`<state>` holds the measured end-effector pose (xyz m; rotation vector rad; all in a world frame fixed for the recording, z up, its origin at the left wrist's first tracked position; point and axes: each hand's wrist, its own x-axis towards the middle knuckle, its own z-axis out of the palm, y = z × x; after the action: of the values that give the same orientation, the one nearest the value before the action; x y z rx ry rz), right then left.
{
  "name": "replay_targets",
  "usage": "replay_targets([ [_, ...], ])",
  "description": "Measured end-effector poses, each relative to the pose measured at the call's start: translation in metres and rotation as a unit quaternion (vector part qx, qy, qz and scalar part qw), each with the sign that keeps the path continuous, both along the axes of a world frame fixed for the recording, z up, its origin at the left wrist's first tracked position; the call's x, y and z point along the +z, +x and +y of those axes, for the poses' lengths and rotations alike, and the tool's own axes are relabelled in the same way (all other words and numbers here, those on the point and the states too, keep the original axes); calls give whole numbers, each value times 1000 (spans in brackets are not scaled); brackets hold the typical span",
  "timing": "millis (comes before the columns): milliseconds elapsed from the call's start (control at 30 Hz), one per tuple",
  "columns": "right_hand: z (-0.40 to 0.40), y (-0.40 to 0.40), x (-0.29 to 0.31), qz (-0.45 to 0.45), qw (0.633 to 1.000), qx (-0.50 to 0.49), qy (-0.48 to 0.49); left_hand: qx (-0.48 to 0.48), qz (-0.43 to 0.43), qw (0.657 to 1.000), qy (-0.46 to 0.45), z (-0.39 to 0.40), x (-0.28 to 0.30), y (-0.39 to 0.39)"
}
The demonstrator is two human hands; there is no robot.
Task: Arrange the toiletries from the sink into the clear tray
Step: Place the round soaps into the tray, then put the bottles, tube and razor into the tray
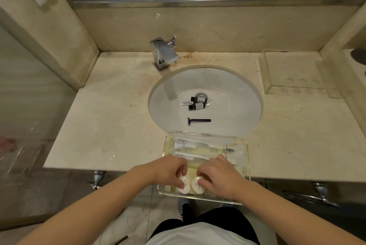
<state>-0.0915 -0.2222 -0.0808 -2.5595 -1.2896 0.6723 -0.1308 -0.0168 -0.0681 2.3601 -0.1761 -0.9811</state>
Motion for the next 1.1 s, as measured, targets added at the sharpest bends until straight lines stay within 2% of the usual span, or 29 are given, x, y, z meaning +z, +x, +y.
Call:
replay_targets([
  [300,-4,-2,-6,-9,999,-1,40,21,17,999,-18,2,2,1],
  [367,-4,-3,-5,-13,997,-31,67,50,13,998,-29,5,7,4],
  [467,-2,2,-4,-35,993,-66,88,101,-36,993,-41,14,14,15],
  [733,4,41,4,-31,963,-224,146,258,-91,961,-52,38,26,60],
  [933,12,83,5,-27,940,-311,142,321,-69,943,-54,46,18,95],
  [1100,19,110,-1,18,941,-326,91,354,-50,932,-57,45,1,128],
])
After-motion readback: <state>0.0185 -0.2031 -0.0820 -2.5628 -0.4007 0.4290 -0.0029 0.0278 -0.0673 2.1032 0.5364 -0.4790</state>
